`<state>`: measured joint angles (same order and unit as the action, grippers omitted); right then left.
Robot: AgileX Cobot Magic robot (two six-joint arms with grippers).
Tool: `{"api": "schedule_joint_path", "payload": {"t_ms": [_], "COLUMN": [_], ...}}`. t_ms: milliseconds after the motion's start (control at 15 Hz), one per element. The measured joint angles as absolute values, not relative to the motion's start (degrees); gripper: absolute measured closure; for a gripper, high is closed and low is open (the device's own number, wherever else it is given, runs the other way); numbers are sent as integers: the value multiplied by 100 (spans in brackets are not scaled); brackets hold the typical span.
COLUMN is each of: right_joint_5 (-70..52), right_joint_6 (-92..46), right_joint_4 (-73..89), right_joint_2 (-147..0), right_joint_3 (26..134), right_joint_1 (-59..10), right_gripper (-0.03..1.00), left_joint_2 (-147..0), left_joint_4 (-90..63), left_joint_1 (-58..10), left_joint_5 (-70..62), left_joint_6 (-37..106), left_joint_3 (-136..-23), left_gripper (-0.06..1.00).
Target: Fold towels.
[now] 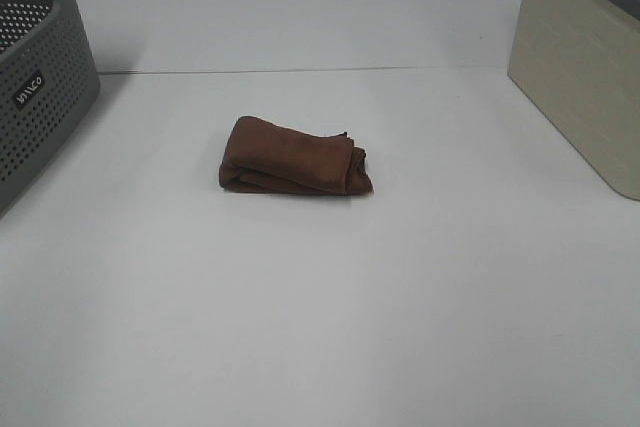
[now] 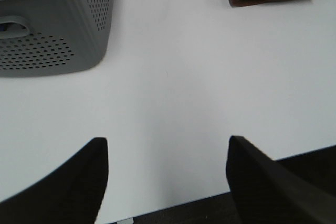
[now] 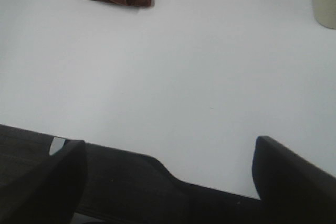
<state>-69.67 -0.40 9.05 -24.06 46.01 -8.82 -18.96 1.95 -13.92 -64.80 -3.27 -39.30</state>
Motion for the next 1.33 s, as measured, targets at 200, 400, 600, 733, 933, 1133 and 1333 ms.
{"api": "schedule_joint_path", "payload": {"t_ms": [200,400,600,733,933,1133,1333], "right_joint_5": [-6979,-6663,-6331,-6199,-6165,-6159,-6159], "right_joint_6": [-126,-544,-653,-802,-894,-917,-917], "right_joint_4": [642,625,647,733,773,773,773], "right_joint_2": [-1146,-201,-34,-17,-17,0,0], "right_joint_3": [3976,3501,3123,2922,2905,2905,2905], "right_joint_1": [-882,-882,-882,-882,-882,-882,-882], "right_gripper": [16,16,16,16,16,16,16], "left_joint_2": [-785,-309,-304,-304,-304,-304,-304], "left_joint_4": [-115,-361,-401,-481,-516,-521,-527], "left_joint_1": [-1392,-1392,-1392,-1392,-1392,-1392,-1392], "left_joint_5": [-6486,-6176,-6028,-6033,-6033,-6033,-6033], "left_joint_6": [195,539,670,963,1031,1043,1043], "left_joint_3": [-3260,-3014,-2905,-2905,-2905,-2876,-2871], "left_gripper": [32,32,32,32,32,32,32]}}
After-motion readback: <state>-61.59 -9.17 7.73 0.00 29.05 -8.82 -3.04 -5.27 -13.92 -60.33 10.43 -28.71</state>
